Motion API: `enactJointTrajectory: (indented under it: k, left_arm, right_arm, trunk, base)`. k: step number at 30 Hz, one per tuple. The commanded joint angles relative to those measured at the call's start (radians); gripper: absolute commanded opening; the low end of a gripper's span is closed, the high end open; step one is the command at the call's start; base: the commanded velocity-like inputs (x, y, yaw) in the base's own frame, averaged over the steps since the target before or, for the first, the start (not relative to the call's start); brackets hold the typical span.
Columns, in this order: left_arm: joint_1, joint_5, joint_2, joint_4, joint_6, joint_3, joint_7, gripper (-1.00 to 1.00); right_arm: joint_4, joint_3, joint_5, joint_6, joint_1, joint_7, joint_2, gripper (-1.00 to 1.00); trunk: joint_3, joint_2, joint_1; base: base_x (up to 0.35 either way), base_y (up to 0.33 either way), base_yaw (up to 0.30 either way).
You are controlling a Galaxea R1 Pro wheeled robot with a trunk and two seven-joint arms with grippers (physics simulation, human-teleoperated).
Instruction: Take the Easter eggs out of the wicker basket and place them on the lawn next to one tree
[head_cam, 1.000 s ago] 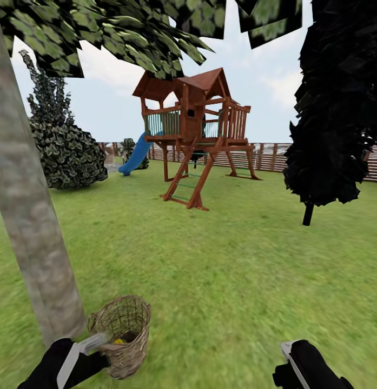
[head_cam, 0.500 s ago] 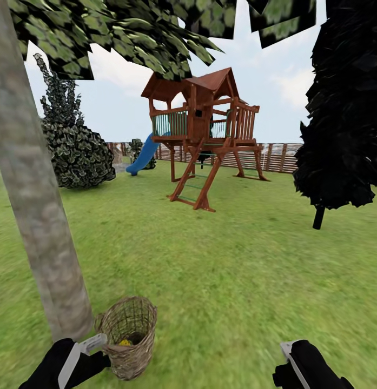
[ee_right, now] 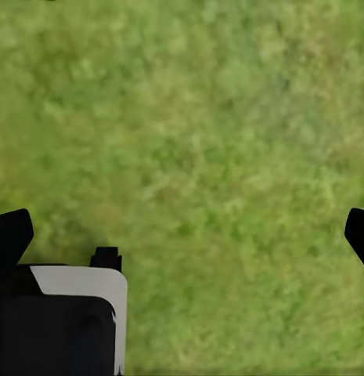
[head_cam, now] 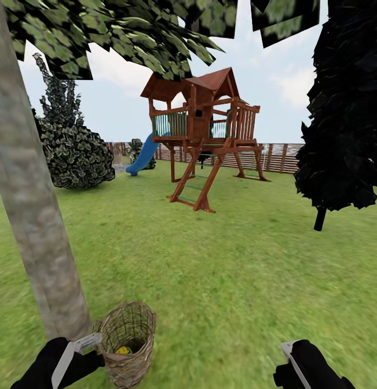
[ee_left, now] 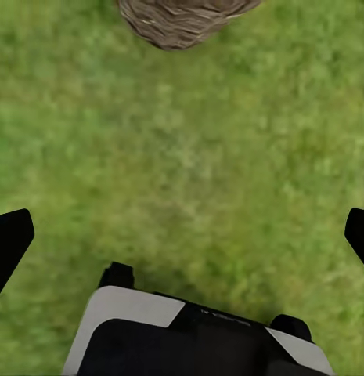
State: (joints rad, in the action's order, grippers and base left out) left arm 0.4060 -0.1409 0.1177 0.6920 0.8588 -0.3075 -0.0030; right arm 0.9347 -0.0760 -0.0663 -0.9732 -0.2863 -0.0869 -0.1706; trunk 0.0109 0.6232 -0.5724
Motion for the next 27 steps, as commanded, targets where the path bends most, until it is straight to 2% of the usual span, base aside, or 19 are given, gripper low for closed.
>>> enactJointTrajectory:
  k: [1,11,27]
  left_arm:
    - [0.001,-0.003,-0.001,0.0,0.005,-0.002,0.0,1.0]
    - [0.001,-0.003,-0.008,-0.001,-0.001,-0.002,0.002,1.0]
    - [0.001,-0.003,-0.008,-0.006,-0.003,-0.004,0.004,1.0]
  right_arm:
    - [0.001,-0.002,-0.007,-0.004,-0.001,-0.008,-0.001,1.0]
    - [0.002,-0.002,-0.007,-0.005,-0.001,-0.009,-0.001,1.0]
    - [0.003,-0.001,-0.007,-0.007,-0.001,-0.008,-0.003,1.0]
  trunk:
    - [-0.002,-0.006,0.004]
    - [-0.033,-0.076,0.042]
    - [-0.084,-0.188,0.103]
  base:
    - [0.0,0.0,0.0]
    - [0.032,-0.014,0.0]
    - [0.285,-0.087,0.0]
